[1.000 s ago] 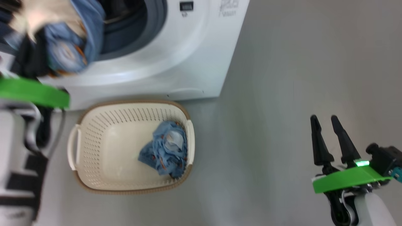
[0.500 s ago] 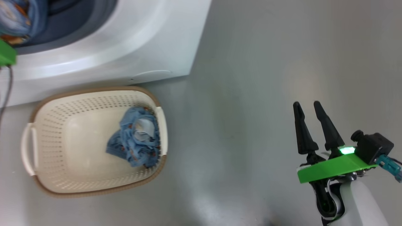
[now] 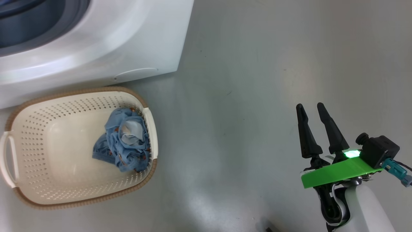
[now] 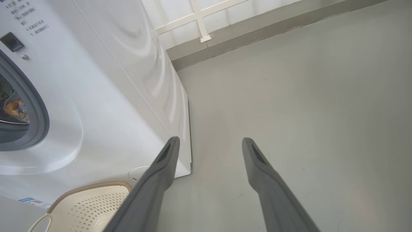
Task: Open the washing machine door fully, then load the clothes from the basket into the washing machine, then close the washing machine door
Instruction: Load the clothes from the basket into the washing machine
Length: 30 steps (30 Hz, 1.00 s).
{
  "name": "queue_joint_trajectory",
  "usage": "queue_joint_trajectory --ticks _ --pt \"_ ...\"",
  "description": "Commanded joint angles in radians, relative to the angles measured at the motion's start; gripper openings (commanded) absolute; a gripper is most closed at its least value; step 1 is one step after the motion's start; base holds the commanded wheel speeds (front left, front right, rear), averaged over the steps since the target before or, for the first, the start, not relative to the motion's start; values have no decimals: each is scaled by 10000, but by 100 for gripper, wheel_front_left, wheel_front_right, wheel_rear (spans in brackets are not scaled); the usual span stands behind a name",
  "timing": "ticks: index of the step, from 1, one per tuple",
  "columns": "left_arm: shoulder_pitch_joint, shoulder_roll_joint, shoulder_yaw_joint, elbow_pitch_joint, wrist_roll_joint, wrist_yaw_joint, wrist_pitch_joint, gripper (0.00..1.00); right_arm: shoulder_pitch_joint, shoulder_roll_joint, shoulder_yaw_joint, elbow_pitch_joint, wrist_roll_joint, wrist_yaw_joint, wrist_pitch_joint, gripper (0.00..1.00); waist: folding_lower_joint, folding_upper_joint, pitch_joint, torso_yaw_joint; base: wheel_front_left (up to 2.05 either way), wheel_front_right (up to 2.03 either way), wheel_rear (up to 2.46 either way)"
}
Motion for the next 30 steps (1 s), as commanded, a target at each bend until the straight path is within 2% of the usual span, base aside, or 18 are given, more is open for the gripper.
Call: queue_joint_trajectory --ticks 1,13,21,30 --pt "101 468 250 -264 188 -15 -63 100 108 17 205 -241 58 29 -120 100 0 0 -26 51 0 0 0" --pt "1413 -36 571 -654 517 -15 -63 100 92 19 136 -164 -132 29 -120 100 0 0 -405 459 0 0 0" --pt "3150 -886 1187 -1459 728 -15 -63 100 312 -280 56 -19 -189 29 -120 100 0 0 -1108 935 0 0 0" --pt "5069 -1465 1607 -2476 728 -15 -63 100 624 -687 10 104 -152 29 -120 100 0 0 -1884 1398 0 0 0"
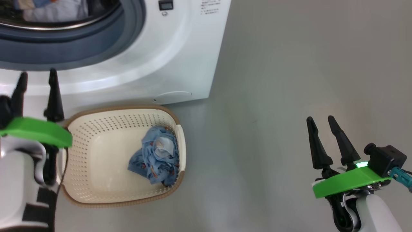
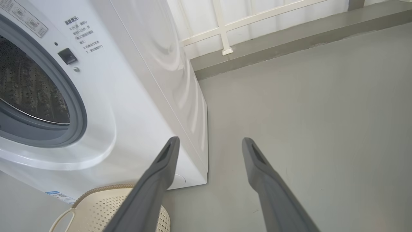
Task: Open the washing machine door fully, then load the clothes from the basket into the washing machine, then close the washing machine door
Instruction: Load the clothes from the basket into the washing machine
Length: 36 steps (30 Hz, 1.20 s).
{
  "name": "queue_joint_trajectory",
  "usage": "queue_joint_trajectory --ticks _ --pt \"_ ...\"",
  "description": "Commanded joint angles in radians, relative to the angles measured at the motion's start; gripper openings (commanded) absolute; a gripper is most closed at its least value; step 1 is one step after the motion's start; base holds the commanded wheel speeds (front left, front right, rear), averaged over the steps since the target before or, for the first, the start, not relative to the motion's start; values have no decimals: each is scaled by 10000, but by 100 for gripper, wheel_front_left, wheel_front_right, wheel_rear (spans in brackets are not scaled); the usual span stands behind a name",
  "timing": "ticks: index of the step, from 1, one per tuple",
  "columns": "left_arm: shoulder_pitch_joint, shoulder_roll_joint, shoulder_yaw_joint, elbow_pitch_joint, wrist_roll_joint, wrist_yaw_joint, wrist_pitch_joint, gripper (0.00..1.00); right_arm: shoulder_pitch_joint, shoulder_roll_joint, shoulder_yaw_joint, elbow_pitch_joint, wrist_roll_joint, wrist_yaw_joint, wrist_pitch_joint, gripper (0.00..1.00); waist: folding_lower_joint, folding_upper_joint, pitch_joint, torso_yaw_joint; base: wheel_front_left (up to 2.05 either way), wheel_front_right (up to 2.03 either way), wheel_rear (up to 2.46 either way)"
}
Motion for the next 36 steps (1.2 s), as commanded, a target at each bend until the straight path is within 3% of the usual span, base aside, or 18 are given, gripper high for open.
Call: queue_joint_trajectory --ticks 1,20,36 --pt "335 317 369 -390 88 -15 -63 100 225 -156 160 -179 -61 29 -120 100 0 0 -362 288 0 0 0" --pt "3789 -519 772 -2465 471 -15 -63 100 1207 -620 0 -20 88 29 -120 100 0 0 -1850 728 0 0 0" --pt "6285 -841 1250 -3951 713 -15 -63 100 2539 -1015 -227 -151 197 29 -120 100 0 0 -2921 803 0 0 0"
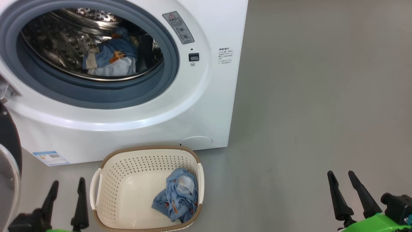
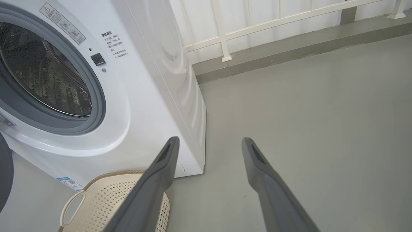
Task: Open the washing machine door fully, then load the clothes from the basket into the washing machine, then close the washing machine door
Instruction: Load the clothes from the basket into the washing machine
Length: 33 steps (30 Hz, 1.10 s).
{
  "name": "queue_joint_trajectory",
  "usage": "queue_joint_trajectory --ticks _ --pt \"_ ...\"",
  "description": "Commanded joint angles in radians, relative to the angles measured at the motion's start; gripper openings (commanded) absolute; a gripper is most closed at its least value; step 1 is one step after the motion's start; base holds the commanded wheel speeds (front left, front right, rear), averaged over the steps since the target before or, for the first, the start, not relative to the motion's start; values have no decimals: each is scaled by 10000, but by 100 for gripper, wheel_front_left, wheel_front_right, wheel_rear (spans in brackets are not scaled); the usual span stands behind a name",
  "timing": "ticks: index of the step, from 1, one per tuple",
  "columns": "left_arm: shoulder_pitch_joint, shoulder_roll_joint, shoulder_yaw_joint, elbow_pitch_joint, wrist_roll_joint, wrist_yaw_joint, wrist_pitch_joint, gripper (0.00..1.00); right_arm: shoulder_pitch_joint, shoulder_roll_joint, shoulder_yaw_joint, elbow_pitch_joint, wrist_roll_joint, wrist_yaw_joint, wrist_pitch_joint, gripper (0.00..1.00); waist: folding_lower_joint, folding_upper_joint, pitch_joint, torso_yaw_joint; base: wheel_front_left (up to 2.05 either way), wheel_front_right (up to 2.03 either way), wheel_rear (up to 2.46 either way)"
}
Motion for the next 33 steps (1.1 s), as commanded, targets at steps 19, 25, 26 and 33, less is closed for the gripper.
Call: queue_joint_trajectory --ticks 19,25,26,33 --pt "900 -175 420 -1111 79 -15 -65 100 425 -226 60 -332 37 29 -120 100 0 0 -204 85 0 0 0" --pt "883 -175 389 -1097 72 -15 -65 100 364 -196 113 -357 38 29 -120 100 0 0 -114 58 0 0 0" --pt "866 -177 390 -1094 66 -15 -65 100 348 -190 122 -364 38 29 -120 100 0 0 -85 55 0 0 0" --pt "601 -169 180 -823 -45 -15 -65 100 100 -95 125 -433 15 29 -120 100 0 0 295 37 0 0 0"
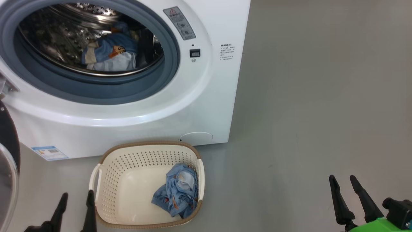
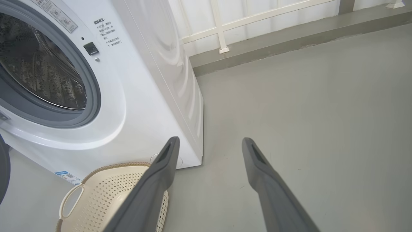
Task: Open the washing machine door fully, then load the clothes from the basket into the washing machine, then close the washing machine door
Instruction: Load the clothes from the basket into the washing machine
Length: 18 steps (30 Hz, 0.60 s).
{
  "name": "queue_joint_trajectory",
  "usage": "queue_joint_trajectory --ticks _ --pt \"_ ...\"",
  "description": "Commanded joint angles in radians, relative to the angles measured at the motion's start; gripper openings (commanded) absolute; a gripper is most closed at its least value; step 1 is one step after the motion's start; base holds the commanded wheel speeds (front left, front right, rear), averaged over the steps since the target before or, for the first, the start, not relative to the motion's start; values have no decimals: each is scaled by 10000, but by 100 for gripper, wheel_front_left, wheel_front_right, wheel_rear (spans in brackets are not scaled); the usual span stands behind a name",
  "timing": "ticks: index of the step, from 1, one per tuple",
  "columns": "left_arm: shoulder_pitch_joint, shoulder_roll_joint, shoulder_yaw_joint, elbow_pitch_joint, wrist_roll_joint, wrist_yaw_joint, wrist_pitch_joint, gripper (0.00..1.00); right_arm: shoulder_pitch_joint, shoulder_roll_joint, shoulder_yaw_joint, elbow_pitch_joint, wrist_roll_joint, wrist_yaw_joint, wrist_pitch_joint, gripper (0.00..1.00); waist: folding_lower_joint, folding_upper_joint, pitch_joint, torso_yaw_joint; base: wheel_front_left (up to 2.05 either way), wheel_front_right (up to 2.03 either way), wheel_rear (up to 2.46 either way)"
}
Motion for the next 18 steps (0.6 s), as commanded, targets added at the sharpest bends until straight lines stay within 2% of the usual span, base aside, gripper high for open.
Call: queue_joint_trajectory --ticks 1,10,18 --pt "-425 137 205 -70 -27 -15 -65 100 -374 -98 243 -289 4 29 -120 100 0 0 202 -15 0 0 0" --pt "-1536 349 -889 1144 -350 -15 -65 100 -957 180 268 -438 -113 29 -120 100 0 0 1278 -102 0 0 0" --pt "-3743 817 -2468 3073 -915 -15 -65 100 -1881 573 347 -562 -291 29 -120 100 0 0 2853 -255 0 0 0"
